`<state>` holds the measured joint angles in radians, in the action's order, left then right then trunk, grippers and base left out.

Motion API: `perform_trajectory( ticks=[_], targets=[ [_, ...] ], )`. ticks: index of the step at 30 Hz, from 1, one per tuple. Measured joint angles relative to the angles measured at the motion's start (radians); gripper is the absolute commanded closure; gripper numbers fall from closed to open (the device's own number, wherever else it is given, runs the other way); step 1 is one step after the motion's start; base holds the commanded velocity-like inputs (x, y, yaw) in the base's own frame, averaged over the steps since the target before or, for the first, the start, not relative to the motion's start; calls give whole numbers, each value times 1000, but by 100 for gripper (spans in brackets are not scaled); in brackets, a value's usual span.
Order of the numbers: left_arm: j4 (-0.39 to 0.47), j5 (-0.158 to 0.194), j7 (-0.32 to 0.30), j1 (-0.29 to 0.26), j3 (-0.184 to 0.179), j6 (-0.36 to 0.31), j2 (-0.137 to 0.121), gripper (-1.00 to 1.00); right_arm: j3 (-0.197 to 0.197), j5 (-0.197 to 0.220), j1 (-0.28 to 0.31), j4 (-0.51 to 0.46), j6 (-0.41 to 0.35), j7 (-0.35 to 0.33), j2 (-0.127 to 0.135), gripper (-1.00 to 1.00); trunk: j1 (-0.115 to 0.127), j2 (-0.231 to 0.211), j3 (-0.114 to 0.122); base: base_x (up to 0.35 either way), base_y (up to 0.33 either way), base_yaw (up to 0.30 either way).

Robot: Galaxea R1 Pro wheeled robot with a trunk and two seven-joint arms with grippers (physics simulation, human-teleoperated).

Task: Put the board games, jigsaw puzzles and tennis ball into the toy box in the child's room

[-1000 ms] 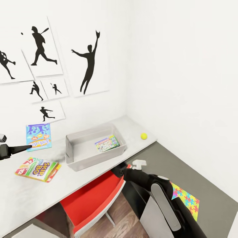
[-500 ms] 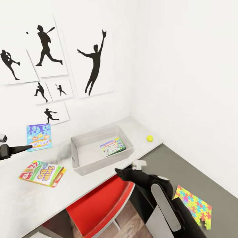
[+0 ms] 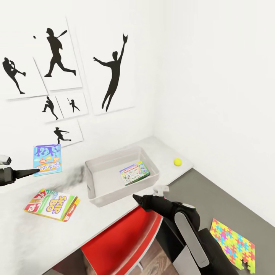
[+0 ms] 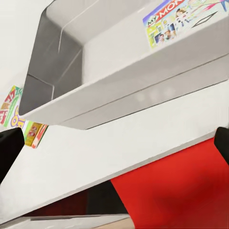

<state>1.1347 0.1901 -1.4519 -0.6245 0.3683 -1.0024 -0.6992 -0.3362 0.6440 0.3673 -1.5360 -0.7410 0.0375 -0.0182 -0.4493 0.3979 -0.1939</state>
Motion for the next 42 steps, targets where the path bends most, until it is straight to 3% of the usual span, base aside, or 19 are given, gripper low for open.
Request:
perform_trajectory(
  ticks=[19, 42],
  targets=[
    [2, 0, 0, 0, -25, -1, 4, 100, 0, -2, 0, 0, 3, 0, 0, -100, 0, 0, 0, 152, -4, 0],
    [6, 4, -1, 0, -32, -5, 11, 100, -3, -1, 0, 0, 3, 0, 0, -100, 0, 0, 0, 29, -43, 0]
  ],
)
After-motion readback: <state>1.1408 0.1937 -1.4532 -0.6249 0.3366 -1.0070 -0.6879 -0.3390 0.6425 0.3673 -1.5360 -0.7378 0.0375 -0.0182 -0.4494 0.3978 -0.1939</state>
